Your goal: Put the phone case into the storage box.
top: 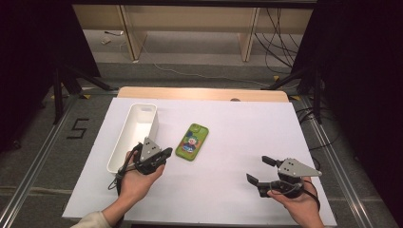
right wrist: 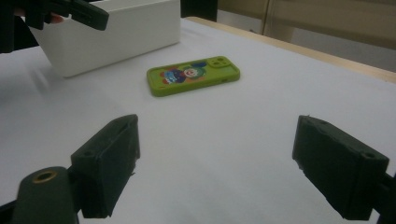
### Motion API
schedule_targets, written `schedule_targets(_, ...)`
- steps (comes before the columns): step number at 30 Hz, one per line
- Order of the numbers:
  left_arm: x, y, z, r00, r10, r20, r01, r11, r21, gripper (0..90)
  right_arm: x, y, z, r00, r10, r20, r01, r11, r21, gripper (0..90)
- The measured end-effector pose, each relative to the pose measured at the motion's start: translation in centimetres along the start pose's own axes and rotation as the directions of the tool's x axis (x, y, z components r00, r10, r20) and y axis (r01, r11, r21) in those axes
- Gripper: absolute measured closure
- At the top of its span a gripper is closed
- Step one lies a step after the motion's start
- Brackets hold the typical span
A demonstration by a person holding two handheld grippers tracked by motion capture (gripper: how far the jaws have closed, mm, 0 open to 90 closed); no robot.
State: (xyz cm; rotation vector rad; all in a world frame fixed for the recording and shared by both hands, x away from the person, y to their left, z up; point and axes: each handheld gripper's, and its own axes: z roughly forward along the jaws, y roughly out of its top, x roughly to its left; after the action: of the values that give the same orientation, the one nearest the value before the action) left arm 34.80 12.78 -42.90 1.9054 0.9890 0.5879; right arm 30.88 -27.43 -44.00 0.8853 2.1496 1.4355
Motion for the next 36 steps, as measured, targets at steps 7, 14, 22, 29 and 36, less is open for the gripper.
schedule_targets(7, -0.2, 0.6, 2.3, 0.9999, 0.001, -0.013, 0.0, 0.9989, 0.046, 90.0, 0.0, 0.0, 0.0, 1.0, 0.001, -0.002, -0.001, 1.0, 0.001, 15.9)
schedule_targets(14, -0.2, 1.0, 4.9, 0.9988, -0.002, -0.049, 0.007, 0.9949, 0.101, 90.0, -0.1, 0.0, 0.0, 1.0, 0.003, -0.001, -0.003, 1.0, 0.001, 15.9)
schedule_targets(22, 0.8, 0.7, 7.5, 0.9923, -0.022, -0.122, 0.044, 0.982, 0.183, 90.0, -0.1, 0.0, 0.0, 1.0, 0.003, -0.003, -0.003, 1.0, 0.001, 15.9)
schedule_targets(29, 1.2, 0.1, 9.1, 0.9879, -0.023, -0.153, 0.06, 0.9681, 0.243, 90.0, -0.1, 0.0, -0.1, 1.0, 0.004, -0.004, -0.004, 1.0, 0.0, 15.9)
schedule_targets(36, 1.5, -0.4, 9.8, 0.9832, -0.02, -0.181, 0.07, 0.959, 0.275, 90.0, -0.1, 0.0, -0.1, 1.0, 0.004, -0.004, -0.004, 1.0, -0.001, 15.9)
